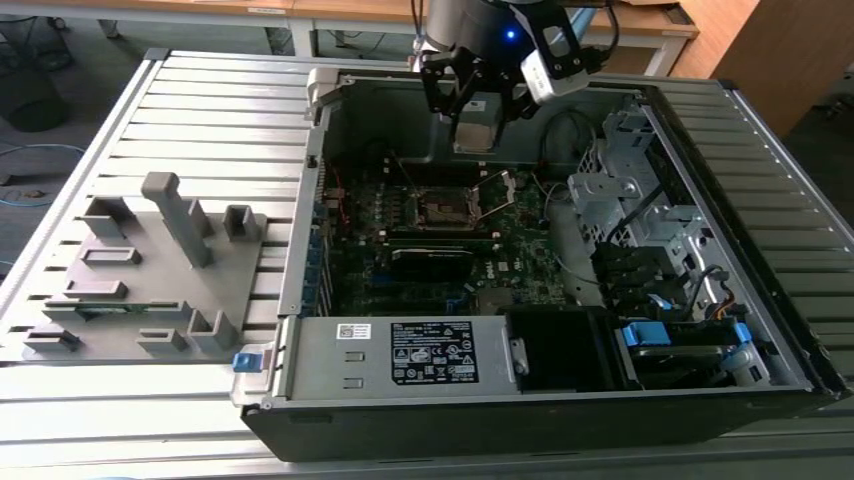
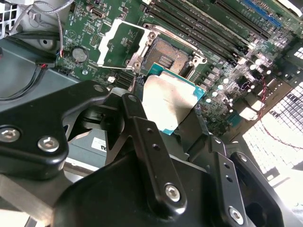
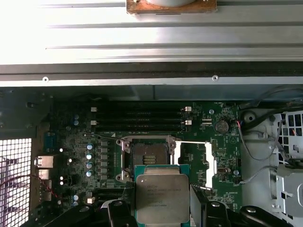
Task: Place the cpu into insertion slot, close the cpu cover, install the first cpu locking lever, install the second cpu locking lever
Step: 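Place the cpu into insertion slot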
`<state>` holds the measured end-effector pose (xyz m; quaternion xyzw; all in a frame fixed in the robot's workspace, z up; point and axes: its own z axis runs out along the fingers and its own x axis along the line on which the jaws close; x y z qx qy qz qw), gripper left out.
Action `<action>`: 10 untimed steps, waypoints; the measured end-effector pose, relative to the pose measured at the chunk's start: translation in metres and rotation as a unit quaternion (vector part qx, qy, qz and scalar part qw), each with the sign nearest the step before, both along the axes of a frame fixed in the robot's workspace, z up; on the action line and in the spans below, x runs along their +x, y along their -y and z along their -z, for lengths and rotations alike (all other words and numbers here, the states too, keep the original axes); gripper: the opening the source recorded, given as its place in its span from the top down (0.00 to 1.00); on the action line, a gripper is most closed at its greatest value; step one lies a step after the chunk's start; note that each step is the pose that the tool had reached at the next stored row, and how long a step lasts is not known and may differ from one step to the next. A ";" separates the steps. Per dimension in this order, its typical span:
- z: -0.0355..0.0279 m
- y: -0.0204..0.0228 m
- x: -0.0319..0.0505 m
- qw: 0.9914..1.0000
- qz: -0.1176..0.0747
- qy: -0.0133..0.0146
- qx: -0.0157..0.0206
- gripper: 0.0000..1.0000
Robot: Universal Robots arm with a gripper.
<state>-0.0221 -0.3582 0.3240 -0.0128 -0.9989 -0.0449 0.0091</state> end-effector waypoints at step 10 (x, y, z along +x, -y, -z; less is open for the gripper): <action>0.0121 0.0000 -0.0026 1.000 0.000 0.000 0.000 0.46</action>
